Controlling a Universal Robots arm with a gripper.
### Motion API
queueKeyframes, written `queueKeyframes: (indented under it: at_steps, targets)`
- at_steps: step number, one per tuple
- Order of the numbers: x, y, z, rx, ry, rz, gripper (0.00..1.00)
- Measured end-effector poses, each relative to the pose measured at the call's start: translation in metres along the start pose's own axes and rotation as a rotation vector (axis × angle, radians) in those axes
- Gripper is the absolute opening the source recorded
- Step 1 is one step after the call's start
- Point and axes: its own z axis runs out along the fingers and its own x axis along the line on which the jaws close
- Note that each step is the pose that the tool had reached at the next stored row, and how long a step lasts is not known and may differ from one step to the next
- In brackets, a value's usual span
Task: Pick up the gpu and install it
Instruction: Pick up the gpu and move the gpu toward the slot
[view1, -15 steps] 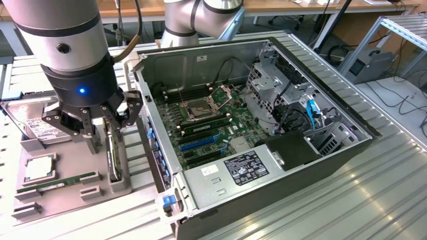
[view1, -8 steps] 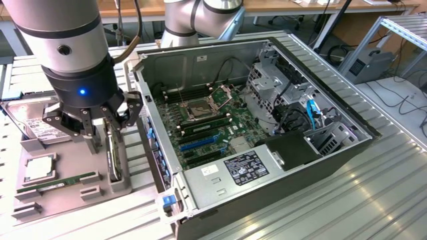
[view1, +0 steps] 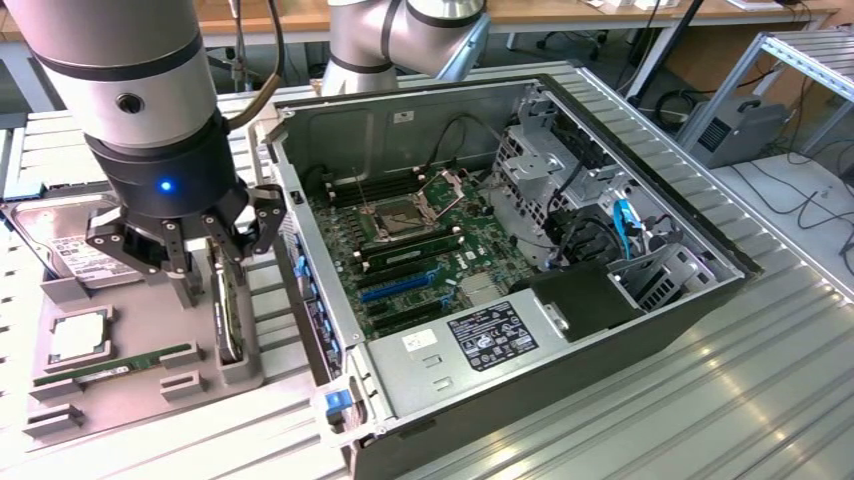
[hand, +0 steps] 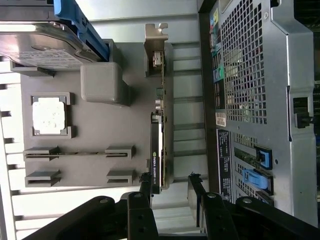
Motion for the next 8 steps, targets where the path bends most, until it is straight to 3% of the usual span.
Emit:
queueKeyframes:
  at_steps: [8]
  targets:
    - [0.0001, 0.0000, 0.0024, 0.0000, 0.0000, 0.000, 0.42]
